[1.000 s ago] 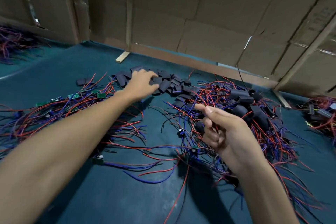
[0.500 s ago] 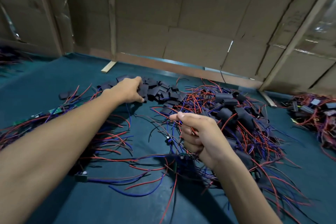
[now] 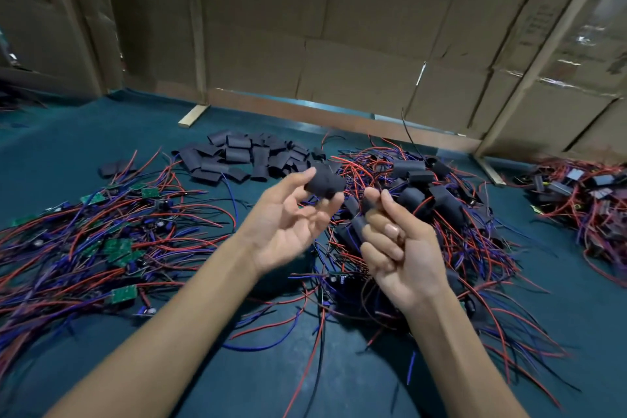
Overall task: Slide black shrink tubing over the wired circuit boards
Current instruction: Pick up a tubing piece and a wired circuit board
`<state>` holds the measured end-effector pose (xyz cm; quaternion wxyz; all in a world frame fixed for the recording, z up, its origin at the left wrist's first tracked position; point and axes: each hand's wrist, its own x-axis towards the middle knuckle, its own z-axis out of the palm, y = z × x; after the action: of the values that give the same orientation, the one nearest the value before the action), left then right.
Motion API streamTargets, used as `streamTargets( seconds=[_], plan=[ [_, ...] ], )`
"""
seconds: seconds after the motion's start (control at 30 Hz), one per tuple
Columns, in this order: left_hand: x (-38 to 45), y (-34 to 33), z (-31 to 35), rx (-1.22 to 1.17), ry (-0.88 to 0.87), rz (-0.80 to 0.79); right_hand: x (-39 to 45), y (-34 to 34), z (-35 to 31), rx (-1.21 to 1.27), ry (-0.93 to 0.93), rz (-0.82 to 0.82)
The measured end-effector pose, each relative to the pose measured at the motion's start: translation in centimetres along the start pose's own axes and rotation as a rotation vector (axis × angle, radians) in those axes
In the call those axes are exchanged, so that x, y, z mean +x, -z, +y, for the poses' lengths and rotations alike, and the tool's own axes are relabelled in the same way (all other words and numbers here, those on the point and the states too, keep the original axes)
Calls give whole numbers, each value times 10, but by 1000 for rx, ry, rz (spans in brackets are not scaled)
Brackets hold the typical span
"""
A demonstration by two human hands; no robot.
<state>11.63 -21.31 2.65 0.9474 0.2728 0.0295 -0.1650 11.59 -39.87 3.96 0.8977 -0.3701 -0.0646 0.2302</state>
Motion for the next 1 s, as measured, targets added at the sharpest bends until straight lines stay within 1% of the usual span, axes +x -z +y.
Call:
streamTargets(
  seconds=[0.1,0.17,0.3,0.43,0.6,0.7,0.83,0.93,1.0],
  plan=[
    [-3,9,-10,-58,-4,-35,1,1,2,64,-25,-15],
    [-5,14,-14,-49,-31,-49,0,1,3,53,-31,-27],
    [-7,16,-15,-112,-87,-77,-3,-3,4,-121,-9,-31],
    [-11,17,-14,-165,-107,-81,-5,-7,7,-332,68,-27],
    [-10,15,-14,-216,-173,-18,-5,-5,11,-408,148,-14],
    [-10,15,-11,-300,-200,3,-5,-2,14,-525,236,16],
    [-10,16,-9,-398,-249,66,-5,2,21,-855,437,57],
    [-9,15,-9,-379,-276,109,-6,4,27,-1036,571,107],
    [-9,14,-9,-354,-280,141,-6,5,28,-1137,630,113]
  ],
)
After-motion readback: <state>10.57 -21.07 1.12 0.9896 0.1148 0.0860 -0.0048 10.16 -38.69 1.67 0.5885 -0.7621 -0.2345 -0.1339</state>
